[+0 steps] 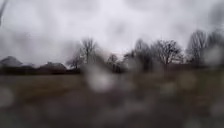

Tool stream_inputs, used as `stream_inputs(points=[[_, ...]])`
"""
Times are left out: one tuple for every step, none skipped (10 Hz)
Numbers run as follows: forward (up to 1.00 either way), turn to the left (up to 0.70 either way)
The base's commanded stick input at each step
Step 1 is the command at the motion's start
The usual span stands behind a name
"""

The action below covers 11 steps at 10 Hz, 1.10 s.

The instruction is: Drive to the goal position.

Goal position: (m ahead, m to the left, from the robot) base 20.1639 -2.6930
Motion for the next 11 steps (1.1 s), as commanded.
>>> stream_inputs(points=[[1.0,0.0],[1.0,0.0],[1.0,0.0],[1.0,0.0],[1.0,0.0],[1.0,0.0],[1.0,0.0],[1.0,0.0],[1.0,0.0],[1.0,0.0],[1.0,0.0]])
